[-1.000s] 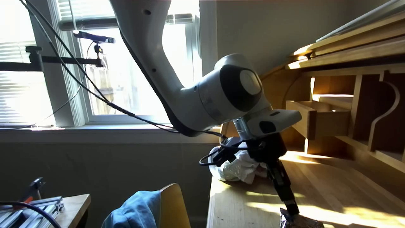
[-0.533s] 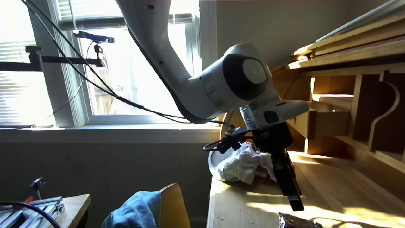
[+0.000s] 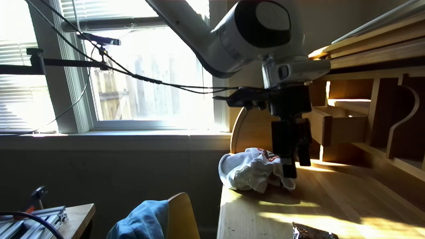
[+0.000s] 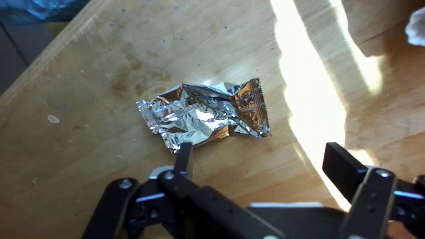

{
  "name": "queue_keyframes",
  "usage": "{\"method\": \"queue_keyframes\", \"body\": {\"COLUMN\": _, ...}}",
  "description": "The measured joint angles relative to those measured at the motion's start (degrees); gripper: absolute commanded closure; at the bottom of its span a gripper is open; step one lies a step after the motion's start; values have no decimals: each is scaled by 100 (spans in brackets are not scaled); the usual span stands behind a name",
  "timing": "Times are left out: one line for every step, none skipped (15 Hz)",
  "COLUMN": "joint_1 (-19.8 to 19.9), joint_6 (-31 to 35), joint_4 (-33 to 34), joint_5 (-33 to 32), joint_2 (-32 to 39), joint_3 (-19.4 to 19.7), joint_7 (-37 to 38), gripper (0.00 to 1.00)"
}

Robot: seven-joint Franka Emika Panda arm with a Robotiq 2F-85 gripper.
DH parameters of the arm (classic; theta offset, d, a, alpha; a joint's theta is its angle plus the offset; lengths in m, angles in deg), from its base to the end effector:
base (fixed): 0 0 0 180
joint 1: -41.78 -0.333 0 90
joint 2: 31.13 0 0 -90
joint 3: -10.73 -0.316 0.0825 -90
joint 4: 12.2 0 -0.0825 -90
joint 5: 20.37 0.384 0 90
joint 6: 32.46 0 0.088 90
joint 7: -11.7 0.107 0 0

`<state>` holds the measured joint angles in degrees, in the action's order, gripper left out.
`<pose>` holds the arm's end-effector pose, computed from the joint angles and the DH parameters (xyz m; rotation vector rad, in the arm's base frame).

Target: Move the wrapper forward

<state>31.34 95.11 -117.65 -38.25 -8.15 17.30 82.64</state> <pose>0.6377 0.0384 0.3125 2.5595 -1.3463 0.2389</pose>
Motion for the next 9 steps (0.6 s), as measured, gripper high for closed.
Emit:
{"method": "queue_keyframes", "body": {"joint_1": 15, "joint_6": -255, "joint_4": 78, "joint_5": 113, "joint_2": -98, "joint_3": -23, "joint_7": -3, "gripper": 0}}
{"method": "queue_keyframes", "body": {"joint_1": 31, "joint_6": -494, "joint_4": 144, "joint_5": 183, "joint_2": -187, "joint_3": -47, "joint_7": -3, "gripper": 0}}
{"method": "queue_keyframes", "body": {"joint_1": 40, "joint_6": -705, "joint_4": 201, "joint_5": 209, "joint_2": -267, "joint_3": -63, "joint_7": -3, "gripper": 0}}
{"method": "queue_keyframes", "body": {"joint_1": 49, "joint_6": -867, "joint_4": 243, "joint_5": 212, "joint_2": -328, "joint_3": -79, "joint_7": -3, "gripper": 0}}
{"method": "queue_keyframes", "body": {"joint_1": 61, "joint_6": -932, "joint_4": 260, "joint_5": 213, "joint_2": -382, "joint_3": -99, "joint_7": -24, "gripper": 0}}
{"method": "queue_keyframes", "body": {"joint_1": 77, "joint_6": -934, "joint_4": 260, "joint_5": 213, "joint_2": -422, "joint_3": -119, "joint_7": -66, "gripper": 0}}
{"method": "queue_keyframes", "body": {"joint_1": 112, "joint_6": -902, "joint_4": 258, "joint_5": 241, "joint_2": -445, "joint_3": -154, "joint_7": -181, "gripper": 0}}
{"method": "queue_keyframes", "body": {"joint_1": 155, "joint_6": -878, "joint_4": 258, "joint_5": 285, "joint_2": -453, "joint_3": -190, "joint_7": -282, "gripper": 0}}
{"method": "queue_keyframes", "body": {"joint_1": 188, "joint_6": -870, "joint_4": 258, "joint_5": 304, "joint_2": -453, "joint_3": -211, "joint_7": -341, "gripper": 0}}
